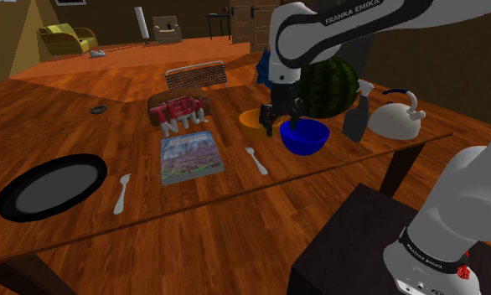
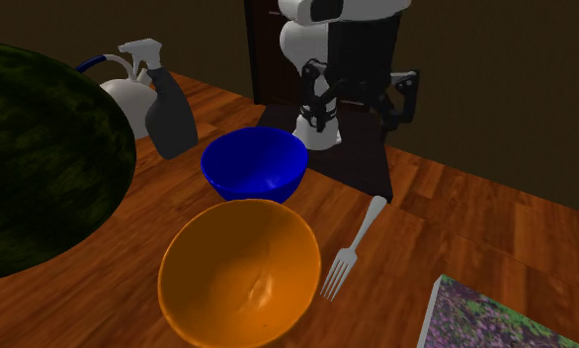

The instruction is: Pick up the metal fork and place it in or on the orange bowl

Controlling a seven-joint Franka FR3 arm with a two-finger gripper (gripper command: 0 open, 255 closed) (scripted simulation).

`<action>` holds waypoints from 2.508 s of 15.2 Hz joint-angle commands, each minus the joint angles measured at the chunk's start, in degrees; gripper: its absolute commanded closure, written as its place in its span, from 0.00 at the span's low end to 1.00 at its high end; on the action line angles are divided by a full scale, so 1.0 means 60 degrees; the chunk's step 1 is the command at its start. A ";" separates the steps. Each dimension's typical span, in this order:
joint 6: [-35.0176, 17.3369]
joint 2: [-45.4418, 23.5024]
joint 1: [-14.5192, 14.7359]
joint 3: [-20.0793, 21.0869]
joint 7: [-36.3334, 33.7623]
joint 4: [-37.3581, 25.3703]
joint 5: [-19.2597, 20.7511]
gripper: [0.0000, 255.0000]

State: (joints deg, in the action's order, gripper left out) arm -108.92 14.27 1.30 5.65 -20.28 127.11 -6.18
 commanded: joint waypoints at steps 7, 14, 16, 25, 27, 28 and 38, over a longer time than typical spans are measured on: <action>-0.1012 -0.3069 0.0159 0.0370 -0.1430 -0.1642 0.0229 0.00; -0.1724 -0.3779 0.0242 0.0400 -0.1659 -0.1569 0.0288 0.00; -0.2041 -0.3904 0.0259 0.0408 -0.1664 -0.1376 0.0292 0.00; -0.2040 -0.3903 0.0259 0.0408 -0.1664 -0.1377 0.0292 1.00; -0.2040 -0.3903 0.0259 0.0408 -0.1664 -0.1377 0.0292 1.00; -0.2040 -0.3903 0.0259 0.0408 -0.1664 -0.1377 0.0292 1.00; -0.1568 -0.3646 0.0248 0.0410 -0.1678 -0.1594 0.0273 1.00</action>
State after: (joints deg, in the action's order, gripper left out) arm -119.12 -7.98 2.83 8.12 -30.36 117.97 -4.52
